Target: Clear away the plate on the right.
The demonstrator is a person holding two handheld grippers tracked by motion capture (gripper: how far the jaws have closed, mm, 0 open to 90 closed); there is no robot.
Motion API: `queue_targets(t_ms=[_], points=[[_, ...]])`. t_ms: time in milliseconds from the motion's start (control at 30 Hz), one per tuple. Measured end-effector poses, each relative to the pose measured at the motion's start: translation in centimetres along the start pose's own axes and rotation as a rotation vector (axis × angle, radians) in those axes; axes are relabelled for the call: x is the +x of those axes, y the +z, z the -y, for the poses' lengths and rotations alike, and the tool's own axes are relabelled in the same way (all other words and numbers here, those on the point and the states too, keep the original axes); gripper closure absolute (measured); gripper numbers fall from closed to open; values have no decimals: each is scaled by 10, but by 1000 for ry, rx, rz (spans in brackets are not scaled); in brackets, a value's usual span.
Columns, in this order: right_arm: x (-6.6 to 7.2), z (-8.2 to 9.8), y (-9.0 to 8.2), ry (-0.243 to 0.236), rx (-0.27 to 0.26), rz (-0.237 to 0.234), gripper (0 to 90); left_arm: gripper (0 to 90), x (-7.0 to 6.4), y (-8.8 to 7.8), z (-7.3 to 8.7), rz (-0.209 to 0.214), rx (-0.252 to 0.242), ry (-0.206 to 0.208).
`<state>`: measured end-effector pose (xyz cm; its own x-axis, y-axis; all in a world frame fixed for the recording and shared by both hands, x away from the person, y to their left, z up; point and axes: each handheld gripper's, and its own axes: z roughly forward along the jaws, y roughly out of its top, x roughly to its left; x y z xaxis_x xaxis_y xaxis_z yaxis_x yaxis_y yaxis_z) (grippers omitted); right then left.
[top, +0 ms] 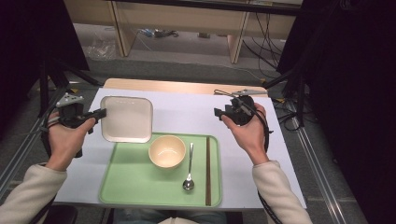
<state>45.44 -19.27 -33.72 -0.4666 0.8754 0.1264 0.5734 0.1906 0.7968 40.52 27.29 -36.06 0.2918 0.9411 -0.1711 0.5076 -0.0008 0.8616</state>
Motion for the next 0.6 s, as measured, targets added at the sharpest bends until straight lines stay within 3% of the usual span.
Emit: queue_targets(t_ms=[167, 267, 300, 467, 533, 600], points=[[-12, 11, 1, -5, 2, 13, 507, 883, 3, -5, 7, 1, 22, -6], [-16, 20, 0, 22, 29, 37, 506, 883, 5, -8, 12, 3, 33, -19], [-20, 23, 1, 4, 32, 27, 506, 884, 5, -8, 15, 3, 42, -23], [-26, 33, -1, 38, 60, 47, 506, 883, 5, -11, 26, 32, 76, -51], [-30, 36, -2, 27, 57, 45, 506, 883, 5, -13, 30, 36, 91, -64], [-31, 38, -4, 43, 72, 69, 506, 883, 5, -15, 35, 44, 104, -76]])
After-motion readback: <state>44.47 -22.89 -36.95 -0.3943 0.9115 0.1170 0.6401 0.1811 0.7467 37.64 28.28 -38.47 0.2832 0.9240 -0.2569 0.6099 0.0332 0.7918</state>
